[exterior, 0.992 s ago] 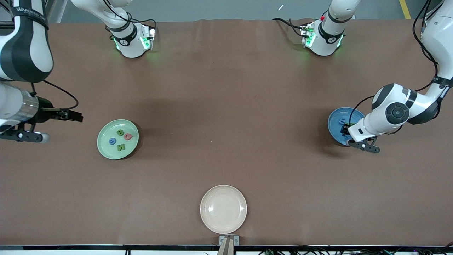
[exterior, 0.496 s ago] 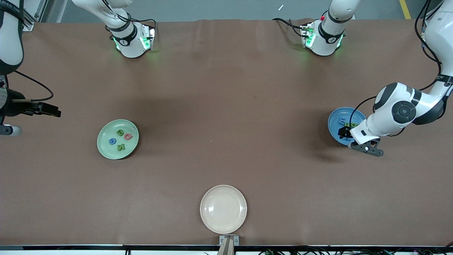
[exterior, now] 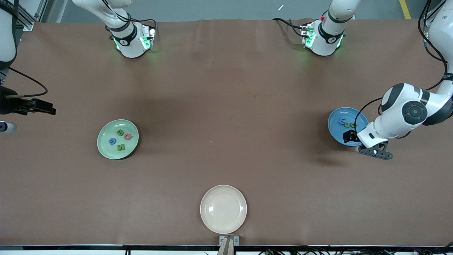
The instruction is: Sort upper and lower case letters into plates
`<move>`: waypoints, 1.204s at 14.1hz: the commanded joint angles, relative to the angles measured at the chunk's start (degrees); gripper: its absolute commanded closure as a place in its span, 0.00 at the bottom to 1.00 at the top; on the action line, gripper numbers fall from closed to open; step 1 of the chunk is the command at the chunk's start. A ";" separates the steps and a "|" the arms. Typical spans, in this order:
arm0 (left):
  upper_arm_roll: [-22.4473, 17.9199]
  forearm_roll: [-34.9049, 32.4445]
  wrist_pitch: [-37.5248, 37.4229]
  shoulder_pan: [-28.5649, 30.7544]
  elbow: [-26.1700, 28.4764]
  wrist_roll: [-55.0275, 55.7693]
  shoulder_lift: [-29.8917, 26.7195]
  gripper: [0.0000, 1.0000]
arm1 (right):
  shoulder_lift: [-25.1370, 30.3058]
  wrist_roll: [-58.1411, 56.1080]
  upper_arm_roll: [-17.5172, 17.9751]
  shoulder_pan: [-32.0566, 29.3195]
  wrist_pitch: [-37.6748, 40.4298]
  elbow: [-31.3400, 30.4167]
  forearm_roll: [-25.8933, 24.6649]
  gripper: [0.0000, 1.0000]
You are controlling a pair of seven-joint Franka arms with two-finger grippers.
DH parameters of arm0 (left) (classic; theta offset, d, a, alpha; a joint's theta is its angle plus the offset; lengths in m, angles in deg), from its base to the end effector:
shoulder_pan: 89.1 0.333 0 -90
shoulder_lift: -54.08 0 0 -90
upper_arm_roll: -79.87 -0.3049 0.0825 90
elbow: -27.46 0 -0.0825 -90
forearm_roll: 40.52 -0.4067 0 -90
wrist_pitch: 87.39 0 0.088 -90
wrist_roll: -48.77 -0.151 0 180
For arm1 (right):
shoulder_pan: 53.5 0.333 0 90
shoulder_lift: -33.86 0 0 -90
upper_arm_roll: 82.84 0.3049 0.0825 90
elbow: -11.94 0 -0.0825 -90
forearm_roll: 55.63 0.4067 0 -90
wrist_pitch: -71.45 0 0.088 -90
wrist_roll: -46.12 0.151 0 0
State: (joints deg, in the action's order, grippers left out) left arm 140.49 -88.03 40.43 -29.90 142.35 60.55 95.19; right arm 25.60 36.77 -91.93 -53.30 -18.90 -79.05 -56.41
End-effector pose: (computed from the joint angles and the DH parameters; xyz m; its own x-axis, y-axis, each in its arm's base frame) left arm 0.6060 0.0168 0.1827 0.9635 -0.2678 0.0076 -0.2676 -0.9634 -0.0156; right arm 0.5965 -0.0911 0.4772 0.9876 0.0081 -0.1567 0.0099 -0.9999 0.0108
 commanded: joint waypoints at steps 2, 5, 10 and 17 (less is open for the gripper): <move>-0.42 1.19 -0.73 -0.14 -0.63 -0.88 -1.47 0.00 | 0.52 -0.94 0.57 -0.90 0.61 1.08 -0.63 0.00; -0.60 6.08 -3.44 -0.84 -1.16 -2.10 -4.18 0.00 | 0.44 -1.20 0.75 -0.72 0.61 2.22 -0.55 0.00; -4.71 19.98 -23.45 -9.60 -15.19 -8.79 -8.32 0.00 | -1.41 -0.76 0.66 -0.55 0.79 5.92 -0.63 0.00; -33.40 38.87 -27.36 -35.07 -20.24 -12.47 -22.98 0.00 | -1.23 -1.02 0.48 -1.16 0.96 6.09 0.07 0.00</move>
State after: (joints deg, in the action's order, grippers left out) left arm 117.03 -54.24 14.14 -57.10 121.42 50.74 78.61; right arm 24.54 36.43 -91.98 -53.65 -18.82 -74.14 -56.47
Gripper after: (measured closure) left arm 0.000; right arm 0.000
